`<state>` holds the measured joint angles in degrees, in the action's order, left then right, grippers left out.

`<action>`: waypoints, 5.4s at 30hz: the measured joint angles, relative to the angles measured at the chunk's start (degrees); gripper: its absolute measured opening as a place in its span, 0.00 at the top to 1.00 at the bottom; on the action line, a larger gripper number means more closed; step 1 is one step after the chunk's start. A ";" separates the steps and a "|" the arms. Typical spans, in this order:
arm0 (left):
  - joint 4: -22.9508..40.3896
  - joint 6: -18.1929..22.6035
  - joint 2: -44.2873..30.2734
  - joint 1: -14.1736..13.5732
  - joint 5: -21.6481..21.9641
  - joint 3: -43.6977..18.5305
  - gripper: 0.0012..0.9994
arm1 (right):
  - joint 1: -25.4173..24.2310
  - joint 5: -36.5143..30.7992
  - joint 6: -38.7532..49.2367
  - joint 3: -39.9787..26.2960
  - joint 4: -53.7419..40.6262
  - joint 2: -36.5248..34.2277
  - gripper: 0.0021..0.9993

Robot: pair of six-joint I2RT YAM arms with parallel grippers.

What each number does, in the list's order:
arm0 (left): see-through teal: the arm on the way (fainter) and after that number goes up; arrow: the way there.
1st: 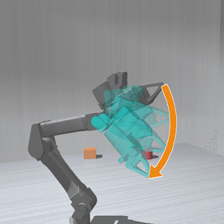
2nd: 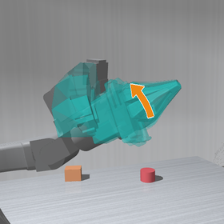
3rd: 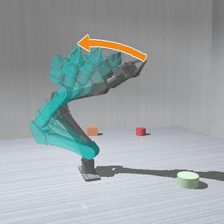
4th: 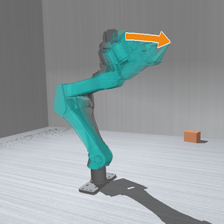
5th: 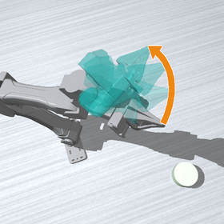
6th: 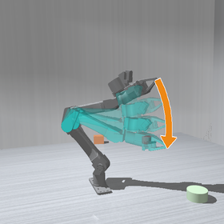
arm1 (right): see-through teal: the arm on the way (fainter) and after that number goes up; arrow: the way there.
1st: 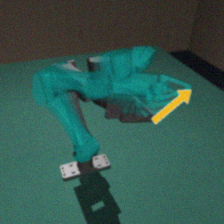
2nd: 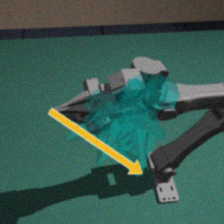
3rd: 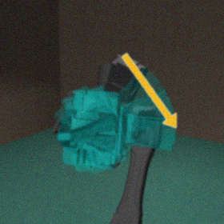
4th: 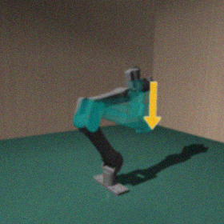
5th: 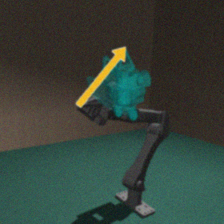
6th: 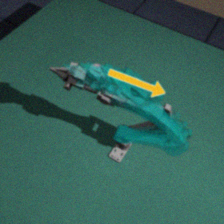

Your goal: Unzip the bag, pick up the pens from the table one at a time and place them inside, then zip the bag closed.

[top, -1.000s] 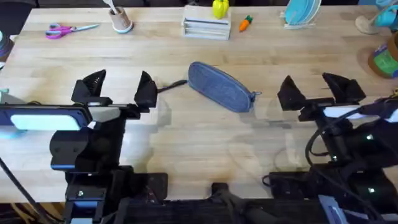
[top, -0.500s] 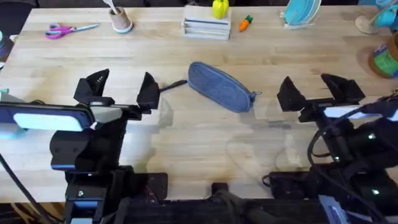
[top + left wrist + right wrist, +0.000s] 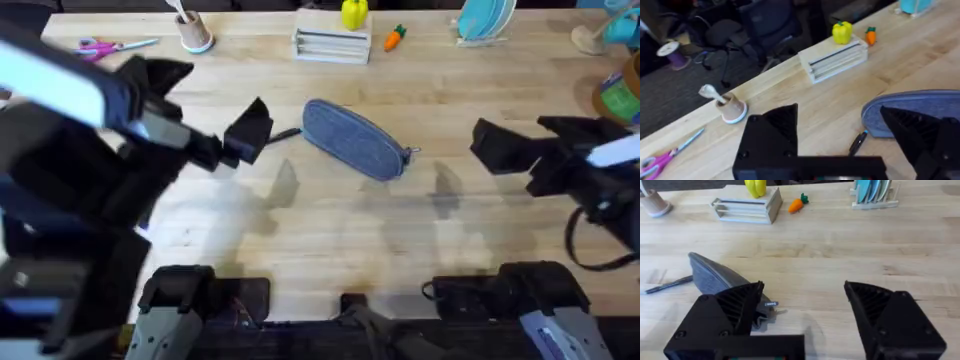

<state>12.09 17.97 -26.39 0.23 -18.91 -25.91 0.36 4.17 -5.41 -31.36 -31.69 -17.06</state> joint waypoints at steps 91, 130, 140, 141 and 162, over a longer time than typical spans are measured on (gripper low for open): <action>38.28 71.23 -80.15 -10.12 -25.34 -51.28 0.95 | 0.00 14.79 -3.21 -21.87 -10.75 -22.31 0.00; 38.26 71.23 -80.16 -10.12 -25.41 -51.28 0.96 | 0.17 23.93 -43.37 -17.54 -13.83 -52.43 0.00; 38.06 71.23 -80.16 -10.12 -25.41 -51.28 0.96 | 0.90 23.28 -51.61 -17.54 -11.13 -52.43 0.00; 38.04 71.23 -80.15 -10.12 -25.43 -51.28 0.96 | 1.31 22.88 -51.98 -17.54 -11.00 -52.43 0.00; 38.06 71.22 -80.15 -10.12 -25.42 -51.28 0.96 | 10.73 15.09 -58.57 -17.54 -6.54 -59.06 0.28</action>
<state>50.15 89.19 -106.54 -9.89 -44.33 -77.19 11.09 19.27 -63.99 -48.90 -38.23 -76.13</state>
